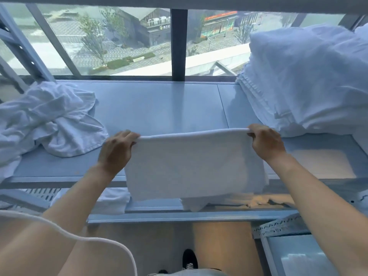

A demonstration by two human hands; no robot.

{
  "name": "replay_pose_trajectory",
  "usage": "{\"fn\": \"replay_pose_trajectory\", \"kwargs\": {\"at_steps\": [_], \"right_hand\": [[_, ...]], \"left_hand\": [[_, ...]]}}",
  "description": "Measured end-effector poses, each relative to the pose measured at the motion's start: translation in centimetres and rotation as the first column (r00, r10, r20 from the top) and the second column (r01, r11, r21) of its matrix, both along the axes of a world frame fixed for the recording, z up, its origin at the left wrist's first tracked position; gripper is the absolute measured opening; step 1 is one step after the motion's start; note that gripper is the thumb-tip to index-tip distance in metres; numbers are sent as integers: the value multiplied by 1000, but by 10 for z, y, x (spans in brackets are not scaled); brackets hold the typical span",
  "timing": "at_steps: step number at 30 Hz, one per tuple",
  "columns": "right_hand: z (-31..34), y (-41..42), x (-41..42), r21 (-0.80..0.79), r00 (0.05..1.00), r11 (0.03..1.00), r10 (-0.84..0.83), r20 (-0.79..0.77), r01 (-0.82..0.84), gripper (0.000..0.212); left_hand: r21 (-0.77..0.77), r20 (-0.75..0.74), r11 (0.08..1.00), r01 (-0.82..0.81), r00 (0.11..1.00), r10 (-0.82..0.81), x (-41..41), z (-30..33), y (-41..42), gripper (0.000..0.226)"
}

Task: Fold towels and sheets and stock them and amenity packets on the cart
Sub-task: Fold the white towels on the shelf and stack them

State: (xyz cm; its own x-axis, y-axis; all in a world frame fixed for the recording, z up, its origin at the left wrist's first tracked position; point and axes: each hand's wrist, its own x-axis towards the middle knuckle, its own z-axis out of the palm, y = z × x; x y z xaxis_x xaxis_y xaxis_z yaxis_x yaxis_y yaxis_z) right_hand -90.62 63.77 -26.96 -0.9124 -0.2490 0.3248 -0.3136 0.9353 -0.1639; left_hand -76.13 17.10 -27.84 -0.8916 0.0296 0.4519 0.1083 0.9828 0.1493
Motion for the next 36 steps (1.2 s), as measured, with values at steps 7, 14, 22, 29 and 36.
{"fn": "replay_pose_trajectory", "kwargs": {"at_steps": [7, 14, 22, 29, 36], "right_hand": [[-3, -28, -43, 10, 999, 1000, -30, -24, 30, 47], [-54, -64, 28, -151, 882, 906, 419, 214, -394, 41], [-93, -81, 83, 36, 860, 887, 434, 268, -459, 94], [-94, -74, 90, 203, 838, 817, 497, 227, -539, 90], [-94, -9, 96, -13, 875, 877, 480, 72, -480, 63]], "left_hand": [[-3, 22, 965, -263, 964, 263, -61, 8, 2, 46], [130, 228, 987, 95, 966, -123, -12, -41, 117, 44], [-64, 424, 983, 173, 896, -130, 29, -96, 129, 79], [-41, 271, 985, 165, 951, -148, 35, -100, 124, 64], [33, 150, 996, 77, 985, -81, 60, -106, 73, 53]]}}
